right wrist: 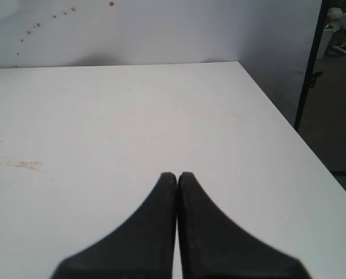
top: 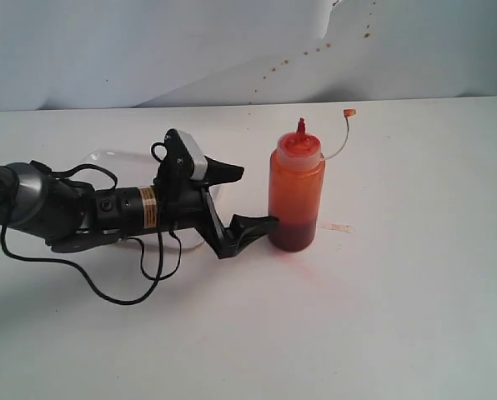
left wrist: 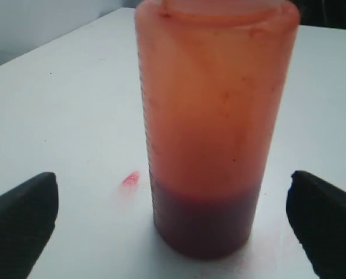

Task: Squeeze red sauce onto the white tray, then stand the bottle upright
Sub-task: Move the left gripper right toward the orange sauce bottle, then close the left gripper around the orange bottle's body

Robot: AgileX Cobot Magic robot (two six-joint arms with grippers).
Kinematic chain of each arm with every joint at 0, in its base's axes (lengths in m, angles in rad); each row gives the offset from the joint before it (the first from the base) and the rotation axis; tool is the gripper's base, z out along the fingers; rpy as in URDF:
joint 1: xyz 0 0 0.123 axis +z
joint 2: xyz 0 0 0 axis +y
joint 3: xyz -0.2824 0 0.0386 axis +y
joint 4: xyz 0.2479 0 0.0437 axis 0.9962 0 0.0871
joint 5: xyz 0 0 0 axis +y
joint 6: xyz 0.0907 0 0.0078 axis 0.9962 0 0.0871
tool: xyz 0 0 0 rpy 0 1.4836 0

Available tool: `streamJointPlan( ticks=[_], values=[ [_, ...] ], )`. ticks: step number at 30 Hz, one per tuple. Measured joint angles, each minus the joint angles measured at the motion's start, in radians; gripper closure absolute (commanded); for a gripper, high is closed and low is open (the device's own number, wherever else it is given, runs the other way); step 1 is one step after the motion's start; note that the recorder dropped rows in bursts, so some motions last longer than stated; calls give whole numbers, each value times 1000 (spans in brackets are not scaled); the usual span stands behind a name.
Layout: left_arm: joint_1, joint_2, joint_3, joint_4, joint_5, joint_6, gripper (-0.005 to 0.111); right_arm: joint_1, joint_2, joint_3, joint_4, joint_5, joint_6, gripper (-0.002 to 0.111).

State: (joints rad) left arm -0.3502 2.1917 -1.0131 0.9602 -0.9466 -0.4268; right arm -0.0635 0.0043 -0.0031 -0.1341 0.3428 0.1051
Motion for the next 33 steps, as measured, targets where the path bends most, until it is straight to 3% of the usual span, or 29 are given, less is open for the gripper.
streamJointPlan(
  ticks=[4,14,22,33],
  values=[
    [-10,4,-38,21,67,-7,2,0,0,0,0,0,0,108],
    [-13,109,-137,174,80,-30,2,0,0,0,0,0,0,108],
    [-13,200,-205,182,-94,-33,2,0,0,0,0,0,0,108],
    [-44,300,-330,182,-116,-33,2,0,0,0,0,0,2,108]
  ],
)
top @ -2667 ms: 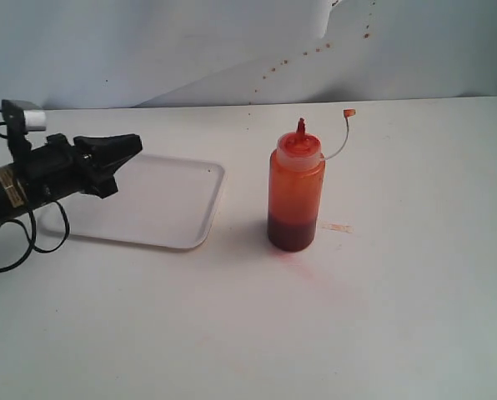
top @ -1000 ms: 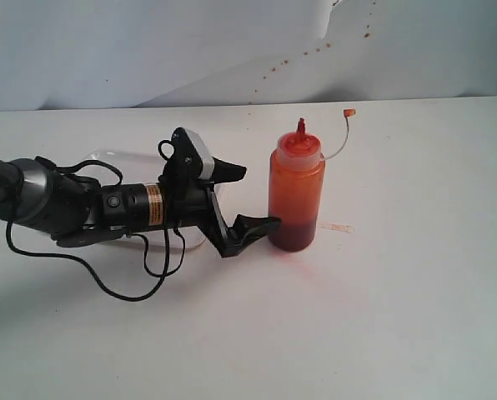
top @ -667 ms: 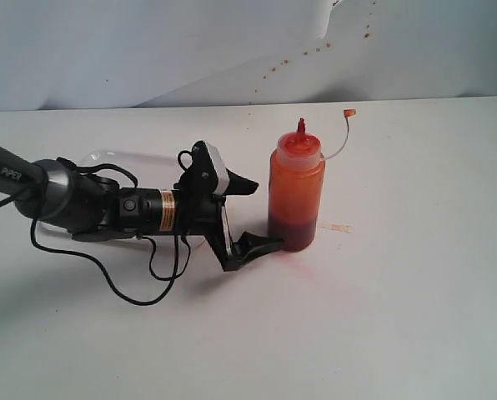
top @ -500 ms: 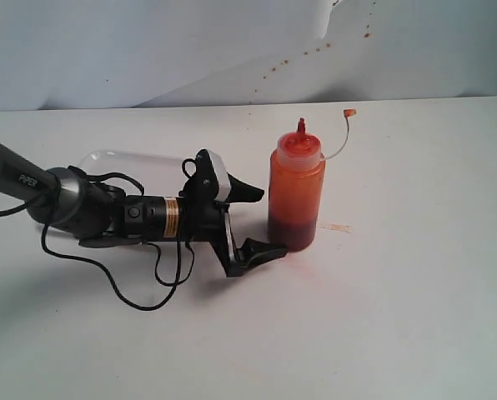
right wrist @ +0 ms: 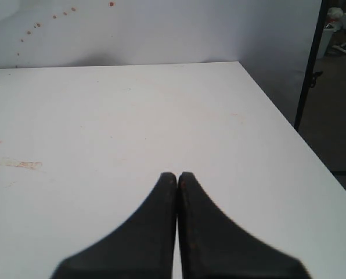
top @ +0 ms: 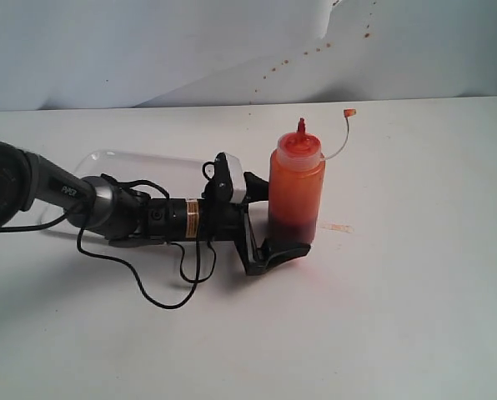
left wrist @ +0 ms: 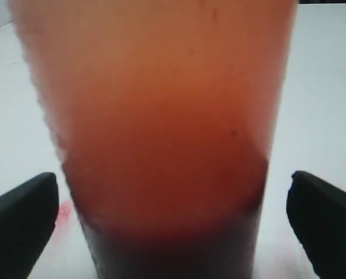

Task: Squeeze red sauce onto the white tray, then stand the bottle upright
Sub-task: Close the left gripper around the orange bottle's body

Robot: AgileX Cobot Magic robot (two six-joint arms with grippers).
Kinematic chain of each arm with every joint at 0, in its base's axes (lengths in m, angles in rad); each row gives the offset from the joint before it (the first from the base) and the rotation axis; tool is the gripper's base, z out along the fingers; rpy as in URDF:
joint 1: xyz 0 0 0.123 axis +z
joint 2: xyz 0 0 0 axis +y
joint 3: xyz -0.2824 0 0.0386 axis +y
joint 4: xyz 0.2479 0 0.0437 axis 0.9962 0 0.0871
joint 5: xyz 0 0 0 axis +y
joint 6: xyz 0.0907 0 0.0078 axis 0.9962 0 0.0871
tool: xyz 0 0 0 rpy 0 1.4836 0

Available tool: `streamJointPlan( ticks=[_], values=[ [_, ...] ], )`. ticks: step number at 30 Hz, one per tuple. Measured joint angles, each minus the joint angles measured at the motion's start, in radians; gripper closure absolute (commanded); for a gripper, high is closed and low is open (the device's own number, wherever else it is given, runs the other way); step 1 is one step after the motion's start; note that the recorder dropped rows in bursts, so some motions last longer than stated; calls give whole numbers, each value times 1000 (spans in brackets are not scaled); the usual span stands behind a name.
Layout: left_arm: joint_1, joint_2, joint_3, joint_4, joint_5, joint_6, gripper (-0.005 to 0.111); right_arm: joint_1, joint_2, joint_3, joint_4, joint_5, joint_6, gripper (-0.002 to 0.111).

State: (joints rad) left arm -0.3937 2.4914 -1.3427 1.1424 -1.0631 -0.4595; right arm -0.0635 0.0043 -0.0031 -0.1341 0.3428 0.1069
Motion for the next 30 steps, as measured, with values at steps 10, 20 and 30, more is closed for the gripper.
streamJointPlan(
  ticks=[10,20,30],
  values=[
    [-28,46,-76,-15,0,0,2,0,0,0,0,0,0,108],
    [-61,51,-76,-141,0,0,2,0,0,0,0,0,0,108],
    [-61,51,-76,-213,61,0,21,0,0,0,0,0,0,108]
  ],
)
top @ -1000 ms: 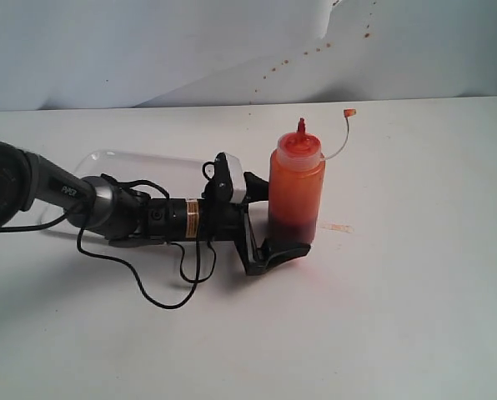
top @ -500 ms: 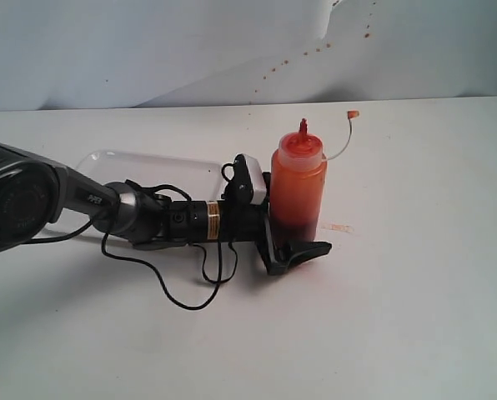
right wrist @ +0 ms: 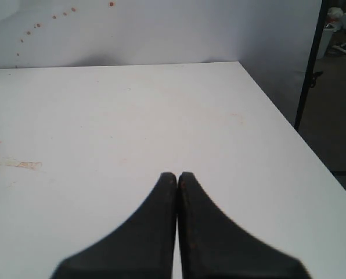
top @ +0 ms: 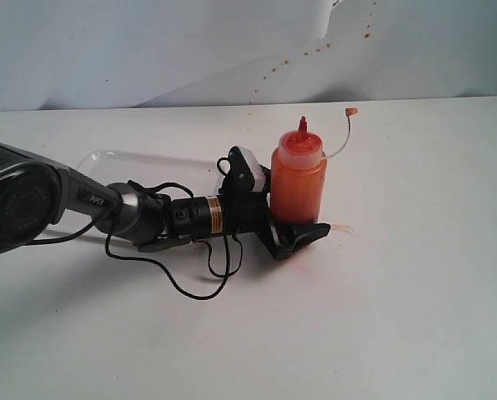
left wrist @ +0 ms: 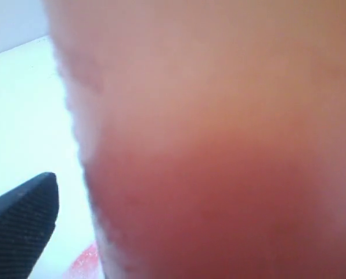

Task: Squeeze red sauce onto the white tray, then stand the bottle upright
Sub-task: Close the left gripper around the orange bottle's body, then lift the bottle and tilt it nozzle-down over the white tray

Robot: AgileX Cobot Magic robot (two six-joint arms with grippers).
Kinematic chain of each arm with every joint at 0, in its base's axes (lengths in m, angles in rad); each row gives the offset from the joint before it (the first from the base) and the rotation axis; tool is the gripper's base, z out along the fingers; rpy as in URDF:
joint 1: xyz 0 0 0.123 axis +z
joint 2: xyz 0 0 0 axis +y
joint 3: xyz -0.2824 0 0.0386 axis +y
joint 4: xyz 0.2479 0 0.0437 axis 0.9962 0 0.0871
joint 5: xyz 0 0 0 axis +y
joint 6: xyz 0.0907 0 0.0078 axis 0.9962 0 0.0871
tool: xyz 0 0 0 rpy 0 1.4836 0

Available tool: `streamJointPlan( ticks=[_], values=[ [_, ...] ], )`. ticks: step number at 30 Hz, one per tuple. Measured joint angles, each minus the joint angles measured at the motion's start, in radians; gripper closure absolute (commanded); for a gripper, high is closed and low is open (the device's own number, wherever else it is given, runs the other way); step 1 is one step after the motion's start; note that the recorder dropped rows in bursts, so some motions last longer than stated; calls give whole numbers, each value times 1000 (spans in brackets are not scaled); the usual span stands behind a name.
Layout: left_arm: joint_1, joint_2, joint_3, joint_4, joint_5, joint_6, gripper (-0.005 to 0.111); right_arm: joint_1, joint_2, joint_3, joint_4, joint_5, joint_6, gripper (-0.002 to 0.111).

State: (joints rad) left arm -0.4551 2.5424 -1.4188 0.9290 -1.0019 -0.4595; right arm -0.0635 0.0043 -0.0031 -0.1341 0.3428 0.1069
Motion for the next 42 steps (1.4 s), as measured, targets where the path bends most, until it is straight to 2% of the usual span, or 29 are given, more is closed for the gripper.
streamJointPlan(
  ticks=[13,14,18,26,29,35,42],
  values=[
    [0,0,0,-13,33,-5,104,0,0,0,0,0,0,108],
    [0,0,0,-13,33,-5,106,0,0,0,0,0,0,108],
    [0,-2,0,7,33,-1,106,0,0,0,0,0,0,108],
    [31,-91,0,197,70,6,107,0,0,0,0,0,0,108],
    [55,-157,0,277,70,-41,107,0,0,0,0,0,0,108],
    [117,-310,0,495,66,-262,107,0,0,0,0,0,0,108],
    [244,-520,0,709,60,-607,107,0,0,0,0,0,0,108]
  ],
)
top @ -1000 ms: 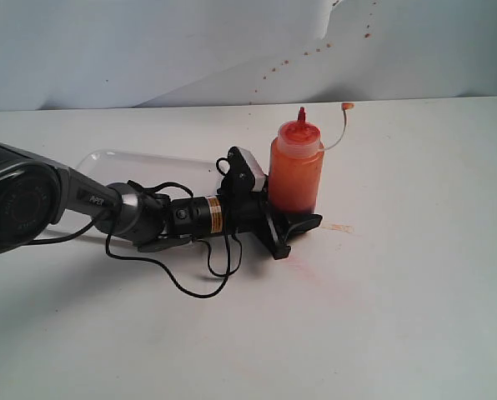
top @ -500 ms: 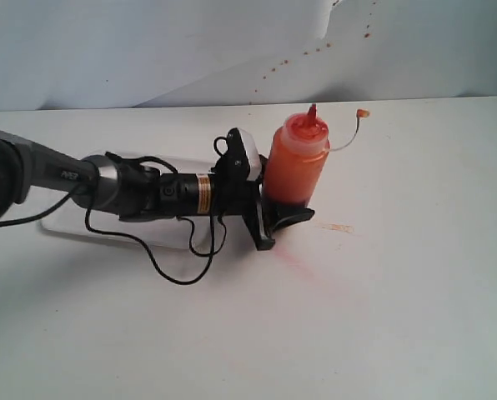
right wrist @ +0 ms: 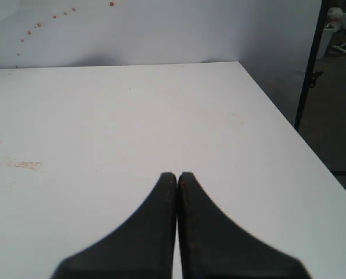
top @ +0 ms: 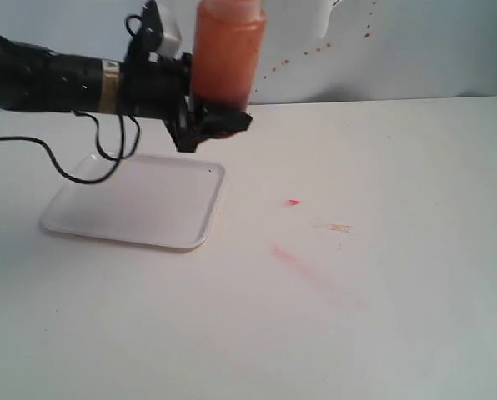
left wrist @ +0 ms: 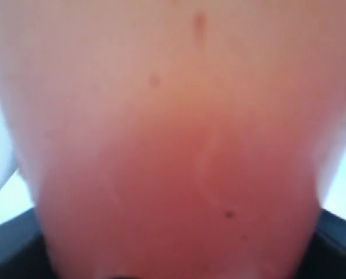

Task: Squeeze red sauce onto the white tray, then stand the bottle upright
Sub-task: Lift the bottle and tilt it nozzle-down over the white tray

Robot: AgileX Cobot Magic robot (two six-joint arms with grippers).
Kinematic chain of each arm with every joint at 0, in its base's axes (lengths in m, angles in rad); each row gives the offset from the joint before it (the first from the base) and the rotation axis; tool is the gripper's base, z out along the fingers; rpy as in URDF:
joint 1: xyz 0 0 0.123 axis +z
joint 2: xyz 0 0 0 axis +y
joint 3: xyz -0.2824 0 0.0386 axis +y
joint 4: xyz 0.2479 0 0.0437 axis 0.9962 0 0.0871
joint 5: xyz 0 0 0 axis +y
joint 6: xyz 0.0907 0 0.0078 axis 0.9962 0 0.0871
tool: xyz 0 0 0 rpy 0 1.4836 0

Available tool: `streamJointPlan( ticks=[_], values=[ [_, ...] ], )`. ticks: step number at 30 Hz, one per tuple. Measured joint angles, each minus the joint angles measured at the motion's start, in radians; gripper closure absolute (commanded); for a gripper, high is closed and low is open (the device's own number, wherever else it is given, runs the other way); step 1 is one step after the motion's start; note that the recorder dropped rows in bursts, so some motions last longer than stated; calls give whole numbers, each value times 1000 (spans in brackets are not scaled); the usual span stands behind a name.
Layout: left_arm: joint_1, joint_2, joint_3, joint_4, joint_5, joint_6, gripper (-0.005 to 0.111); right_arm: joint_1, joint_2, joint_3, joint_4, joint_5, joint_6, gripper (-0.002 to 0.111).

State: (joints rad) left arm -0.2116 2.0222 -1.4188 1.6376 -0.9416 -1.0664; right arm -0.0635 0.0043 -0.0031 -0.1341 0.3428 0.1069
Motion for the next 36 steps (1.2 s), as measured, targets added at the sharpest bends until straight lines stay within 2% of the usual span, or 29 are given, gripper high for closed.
streamJointPlan(
  ticks=[3,8,12,16,19,24,29,33,36],
  values=[
    [54,-76,2,95,41,-145,107,0,0,0,0,0,0,108],
    [152,-182,67,121,211,-285,107,0,0,0,0,0,0,108],
    [226,-261,184,126,380,-295,107,0,0,0,0,0,0,108],
    [275,-327,329,127,639,-218,107,0,0,0,0,0,0,108],
    [279,-340,411,127,856,-126,107,0,0,0,0,0,0,108],
    [281,-340,484,121,1135,-31,107,0,0,0,0,0,0,108],
    [261,-340,497,110,1212,106,107,0,0,0,0,0,0,108],
    [180,-338,498,106,1251,271,107,0,0,0,0,0,0,108],
    [104,-325,498,107,1344,413,107,0,0,0,0,0,0,108]
  ],
)
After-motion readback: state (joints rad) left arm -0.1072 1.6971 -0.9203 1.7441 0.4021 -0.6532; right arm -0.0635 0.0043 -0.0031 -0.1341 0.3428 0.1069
